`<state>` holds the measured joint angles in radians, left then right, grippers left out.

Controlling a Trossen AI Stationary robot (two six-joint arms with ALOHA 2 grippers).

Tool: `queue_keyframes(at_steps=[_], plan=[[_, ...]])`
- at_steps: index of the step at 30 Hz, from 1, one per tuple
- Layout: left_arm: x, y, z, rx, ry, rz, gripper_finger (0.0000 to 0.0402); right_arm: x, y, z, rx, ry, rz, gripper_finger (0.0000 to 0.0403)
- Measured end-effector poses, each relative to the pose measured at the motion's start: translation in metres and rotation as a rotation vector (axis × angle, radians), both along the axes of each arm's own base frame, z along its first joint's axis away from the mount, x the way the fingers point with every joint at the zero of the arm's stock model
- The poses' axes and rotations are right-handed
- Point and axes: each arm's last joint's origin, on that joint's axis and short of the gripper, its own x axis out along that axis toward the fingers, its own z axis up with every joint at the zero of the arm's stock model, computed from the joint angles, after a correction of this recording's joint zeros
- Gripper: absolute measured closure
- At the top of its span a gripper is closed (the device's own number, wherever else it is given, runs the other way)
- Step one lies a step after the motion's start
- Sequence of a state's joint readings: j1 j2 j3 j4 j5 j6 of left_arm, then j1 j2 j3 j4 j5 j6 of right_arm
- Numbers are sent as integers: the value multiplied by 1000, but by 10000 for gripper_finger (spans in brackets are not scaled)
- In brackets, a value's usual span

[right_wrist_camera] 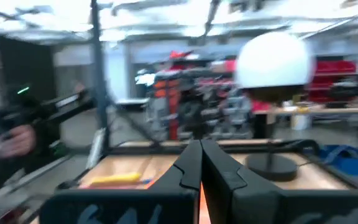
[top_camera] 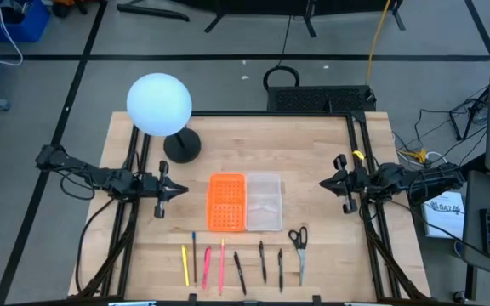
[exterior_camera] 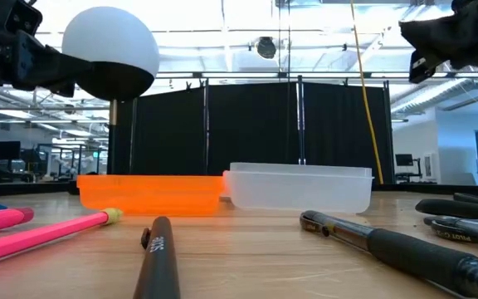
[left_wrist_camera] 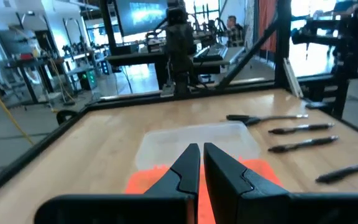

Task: Pick & place school supplies into a supply box
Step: Put the black scissors into the orange and white supply box

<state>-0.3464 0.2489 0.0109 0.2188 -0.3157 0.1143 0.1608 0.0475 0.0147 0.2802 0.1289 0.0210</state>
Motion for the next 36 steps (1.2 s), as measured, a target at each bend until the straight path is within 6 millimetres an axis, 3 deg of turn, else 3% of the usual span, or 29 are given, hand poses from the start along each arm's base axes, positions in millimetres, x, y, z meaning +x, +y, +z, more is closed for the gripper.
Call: queue_keyframes(at_steps=[11, 17, 20, 25, 31, 36], plan=[[0, 0, 9, 34, -92, 2, 371, 2, -1, -3, 20, 40, -23, 403], [0, 1, 10, 174, -102, 26, 371, 5, -3, 0, 129, 21, -93, 403], [0, 1, 10, 173, -96, 52, 371, 12, 0, -8, 101, 140, -99, 403], [0, 3, 9, 144, -90, 107, 371, 34, 12, 44, 103, 226, -112, 403], [0, 4, 10, 105, -90, 129, 371, 76, 42, 97, 209, 663, -194, 403], [0, 4, 7, 126, -63, 133, 371, 110, 74, 119, 411, 1027, -311, 403]])
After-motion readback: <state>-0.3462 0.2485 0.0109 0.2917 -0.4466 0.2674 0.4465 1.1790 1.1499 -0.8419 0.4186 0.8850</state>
